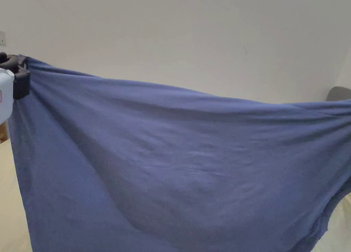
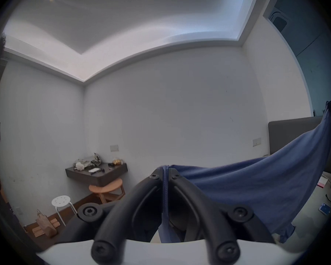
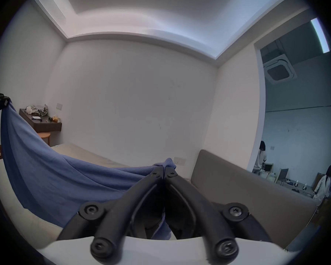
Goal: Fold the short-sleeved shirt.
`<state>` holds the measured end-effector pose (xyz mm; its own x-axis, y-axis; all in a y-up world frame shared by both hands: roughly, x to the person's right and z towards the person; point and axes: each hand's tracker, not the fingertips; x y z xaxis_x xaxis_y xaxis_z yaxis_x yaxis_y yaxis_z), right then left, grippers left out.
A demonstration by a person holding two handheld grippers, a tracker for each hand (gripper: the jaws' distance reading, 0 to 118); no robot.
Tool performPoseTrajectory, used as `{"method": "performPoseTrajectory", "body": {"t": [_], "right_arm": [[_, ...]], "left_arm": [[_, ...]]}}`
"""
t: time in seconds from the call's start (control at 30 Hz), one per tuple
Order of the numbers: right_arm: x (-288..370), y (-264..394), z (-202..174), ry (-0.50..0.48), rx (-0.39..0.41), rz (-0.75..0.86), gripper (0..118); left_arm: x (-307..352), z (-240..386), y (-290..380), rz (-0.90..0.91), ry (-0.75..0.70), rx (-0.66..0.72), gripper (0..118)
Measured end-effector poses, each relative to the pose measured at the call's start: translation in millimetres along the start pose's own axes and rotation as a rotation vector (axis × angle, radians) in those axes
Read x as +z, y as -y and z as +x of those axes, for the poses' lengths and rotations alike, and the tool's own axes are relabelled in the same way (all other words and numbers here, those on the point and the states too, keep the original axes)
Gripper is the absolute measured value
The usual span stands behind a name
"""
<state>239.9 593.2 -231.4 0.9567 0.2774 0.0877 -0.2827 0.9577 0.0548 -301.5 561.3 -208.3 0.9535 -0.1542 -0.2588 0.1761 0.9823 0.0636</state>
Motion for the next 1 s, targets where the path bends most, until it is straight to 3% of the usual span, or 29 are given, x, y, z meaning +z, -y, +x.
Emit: {"method": "performPoseTrajectory", "body": {"t": [0.47,0.93,1.0], "right_arm": [[-24.0,-74.2,31.7,-0.002,-0.028,0.072,1],[-160.6,-95.4,37.9,-0.038,-0.082,0.027,1],[-166.4,-97.9,21.8,-0.033,-0.081,0.029,1]], "left_arm": [[-25.6,-8.3,-72.9,0.055,0.012,0.025,1],[-148.7,11.7,-110.2,0.007,-0.018,-0.021,1],[-167.3,18.1,-110.0,-0.004,-0.021,-0.042,1]]}}
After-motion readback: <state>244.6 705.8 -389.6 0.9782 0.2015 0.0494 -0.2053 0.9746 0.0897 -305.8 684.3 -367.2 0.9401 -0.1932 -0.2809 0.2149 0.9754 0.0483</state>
